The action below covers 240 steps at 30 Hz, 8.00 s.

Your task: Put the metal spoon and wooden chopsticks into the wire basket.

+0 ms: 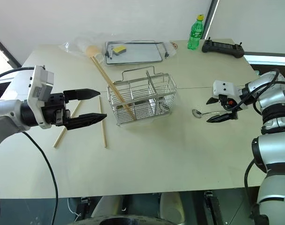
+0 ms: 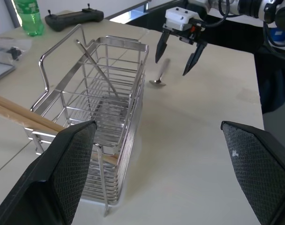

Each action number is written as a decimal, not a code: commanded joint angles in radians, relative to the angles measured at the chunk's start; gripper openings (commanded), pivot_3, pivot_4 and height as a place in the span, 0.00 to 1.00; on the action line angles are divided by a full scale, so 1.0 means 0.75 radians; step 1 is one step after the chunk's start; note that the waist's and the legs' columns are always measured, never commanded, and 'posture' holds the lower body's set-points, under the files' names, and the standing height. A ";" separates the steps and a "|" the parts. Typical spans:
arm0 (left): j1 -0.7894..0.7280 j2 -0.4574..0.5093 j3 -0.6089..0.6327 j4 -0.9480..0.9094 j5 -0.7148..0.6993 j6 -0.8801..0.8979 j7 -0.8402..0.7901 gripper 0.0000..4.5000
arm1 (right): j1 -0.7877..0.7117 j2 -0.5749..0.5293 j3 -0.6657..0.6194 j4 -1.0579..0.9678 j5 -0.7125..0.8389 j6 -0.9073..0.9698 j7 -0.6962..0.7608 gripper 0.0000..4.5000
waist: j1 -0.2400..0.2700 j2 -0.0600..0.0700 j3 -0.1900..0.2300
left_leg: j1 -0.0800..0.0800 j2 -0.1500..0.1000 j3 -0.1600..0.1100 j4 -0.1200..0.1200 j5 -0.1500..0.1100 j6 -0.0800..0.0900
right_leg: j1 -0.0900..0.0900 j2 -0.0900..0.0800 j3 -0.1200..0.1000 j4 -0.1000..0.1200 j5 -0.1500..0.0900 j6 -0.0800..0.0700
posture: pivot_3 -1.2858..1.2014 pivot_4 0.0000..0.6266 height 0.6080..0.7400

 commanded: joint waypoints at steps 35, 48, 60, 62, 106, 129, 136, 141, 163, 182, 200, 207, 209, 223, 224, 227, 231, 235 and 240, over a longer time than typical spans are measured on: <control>-0.127 0.034 0.040 -0.017 -0.086 -0.020 0.095 1.00 | -0.090 0.122 -0.027 0.130 -0.318 0.105 -0.254 0.11 | -0.005 0.000 0.000 | 0.001 0.000 0.000 0.005 0.001 -0.002 | -0.001 0.001 0.001 0.010 0.000 0.000 | 0.52 0.24 0.76; -0.136 0.035 0.019 0.008 -0.074 -0.039 0.069 1.00 | -0.089 0.112 -0.061 0.116 -0.297 0.086 -0.272 0.00 | -0.005 -0.001 -0.001 | 0.002 0.000 -0.001 0.007 0.001 -0.002 | -0.001 0.001 0.001 0.015 0.000 0.000 | 0.52 0.24 0.76; -0.125 0.106 0.005 -0.020 -0.148 -0.015 -0.108 1.00 | 0.024 0.014 -0.311 -0.213 0.035 0.033 0.069 0.00 | 0.000 -0.001 0.000 | 0.002 0.000 -0.002 0.007 0.001 -0.002 | -0.001 0.000 0.001 0.015 0.000 0.001 | 0.52 0.24 0.76; -0.132 0.116 -0.008 -0.005 -0.128 -0.031 -0.132 1.00 | 0.054 -0.002 -0.327 -0.303 0.077 0.063 0.094 0.00 | -0.002 -0.001 0.000 | 0.002 0.000 -0.001 0.007 0.001 -0.002 | -0.001 0.000 0.001 0.015 0.000 0.001 | 0.52 0.24 0.76; -0.252 0.057 -0.057 0.116 0.062 -0.122 -0.136 1.00 | 0.118 0.546 -0.757 -1.613 0.855 1.188 -1.110 0.00 | 0.003 0.000 0.001 | -0.001 0.000 -0.004 0.005 0.001 -0.001 | -0.007 0.002 0.000 0.018 0.000 0.001 | 0.52 0.24 0.76; -0.361 -0.001 -0.132 0.196 0.142 -0.153 -0.213 1.00 | 0.535 0.685 -0.714 -1.955 1.047 1.367 -1.410 0.00 | 0.001 -0.003 0.000 | -0.001 0.001 -0.006 0.004 0.001 0.000 | -0.007 0.003 0.000 0.017 -0.001 0.000 | 0.52 0.24 0.76; -0.368 -0.012 -0.137 0.197 0.152 -0.146 -0.216 1.00 | 0.588 0.681 -0.674 -1.923 1.019 1.334 -1.402 0.65 | 0.001 -0.003 0.000 | -0.001 0.001 -0.006 0.004 0.001 0.000 | -0.007 0.003 0.000 0.017 -0.001 0.000 | 0.52 0.24 0.76; -0.374 -0.019 -0.140 0.200 0.156 -0.145 -0.216 1.00 | 0.604 0.643 -0.676 -1.954 1.008 1.339 -1.398 0.99 | 0.002 -0.003 0.000 | -0.001 0.001 -0.006 0.004 0.001 0.000 | -0.007 0.003 0.000 0.017 -0.001 0.000 | 0.52 0.24 0.76; -0.281 0.174 -0.078 0.671 0.528 -0.353 -0.248 1.00 | 0.828 -0.302 -1.119 -2.214 1.479 1.646 -0.597 0.99 | 0.010 -0.005 0.002 | -0.002 0.002 -0.005 -0.003 0.000 0.002 | -0.006 0.003 -0.002 0.009 -0.004 -0.003 | 0.52 0.24 0.76; -1.089 -0.220 -0.720 2.198 1.379 -0.481 -0.094 1.00 | 1.278 -0.099 -1.274 -2.629 1.734 1.654 -1.154 0.99 | 0.041 -0.015 0.000 | -0.020 -0.001 -0.008 0.001 -0.001 0.003 | -0.014 0.001 -0.007 0.000 0.002 0.006 | 0.52 0.24 0.76; -1.131 -0.414 -0.614 2.489 1.526 -0.589 0.048 1.00 | 1.407 -0.130 -1.272 -2.709 1.903 1.554 -1.392 0.99 | 0.043 -0.016 -0.001 | -0.018 -0.001 -0.009 0.010 -0.001 0.003 | -0.008 0.000 -0.008 0.002 0.003 0.009 | 0.52 0.24 0.76; -1.127 -0.466 -0.573 2.496 1.536 -0.561 0.031 0.83 | 1.408 -0.160 -1.260 -2.688 1.912 1.529 -1.387 1.00 | 0.051 -0.015 -0.002 | -0.009 -0.001 -0.010 0.010 -0.001 0.003 | 0.001 -0.001 -0.009 0.002 0.000 0.013 | 0.52 0.24 0.76; -1.135 -0.473 -0.555 2.496 1.529 -0.539 0.032 0.60 | 1.410 -0.159 -1.261 -2.688 1.915 1.525 -1.388 1.00 | 0.057 -0.015 -0.002 | -0.008 -0.001 -0.010 0.010 -0.001 0.003 | 0.002 -0.002 -0.009 0.002 0.000 0.013 | 0.52 0.24 0.76; -1.137 -0.476 -0.524 2.494 1.547 -0.510 0.061 0.02 | 1.521 -0.165 -1.281 -2.707 1.895 1.497 -1.345 1.00 | 0.073 -0.014 -0.003 | -0.005 0.000 -0.008 0.009 -0.001 0.003 | 0.003 -0.001 -0.009 0.002 0.001 0.013 | 0.52 0.24 0.76; -1.138 -0.473 -0.515 2.494 1.540 -0.510 0.072 0.02 | 1.524 -0.167 -1.279 -2.704 1.891 1.496 -1.342 1.00 | 0.073 -0.014 -0.003 | -0.005 0.000 -0.008 0.009 -0.001 0.003 | 0.003 -0.001 -0.009 0.002 0.001 0.013 | 0.52 0.24 0.76; -1.146 -0.456 -0.468 2.491 1.511 -0.515 0.120 0.02 | 1.538 -0.173 -1.281 -2.696 1.879 1.497 -1.325 1.00 | 0.073 -0.014 -0.003 | -0.005 0.000 -0.008 0.009 -0.001 0.003 | 0.003 -0.001 -0.009 0.002 0.001 0.013 | 0.52 0.24 0.76; -1.185 -0.406 -0.334 2.474 1.433 -0.575 0.250 0.02 | 1.587 -0.185 -1.302 -2.694 1.857 1.504 -1.276 1.00 | 0.071 -0.017 -0.001 | -0.006 0.000 -0.008 0.008 -0.001 0.003 | 0.001 -0.001 -0.009 0.002 0.001 0.013 | 0.52 0.24 0.76; -1.289 -0.335 -0.131 2.425 1.284 -0.694 0.351 0.02 | 1.624 -0.206 -1.339 -2.688 1.857 1.515 -1.235 1.00 | 0.073 -0.021 0.001 | -0.012 0.000 -0.009 0.009 -0.001 0.003 | -0.003 -0.001 -0.009 0.002 0.004 0.009 | 0.52 0.24 0.76; -1.408 -0.290 0.042 2.274 1.084 -0.677 0.177 0.02 | 1.669 -0.211 -1.378 -2.686 1.864 1.524 -1.211 1.00 | 0.078 -0.024 0.001 | -0.019 -0.002 -0.012 0.011 -0.001 0.002 | -0.006 -0.002 -0.012 -0.001 0.005 0.011 | 0.52 0.24 0.76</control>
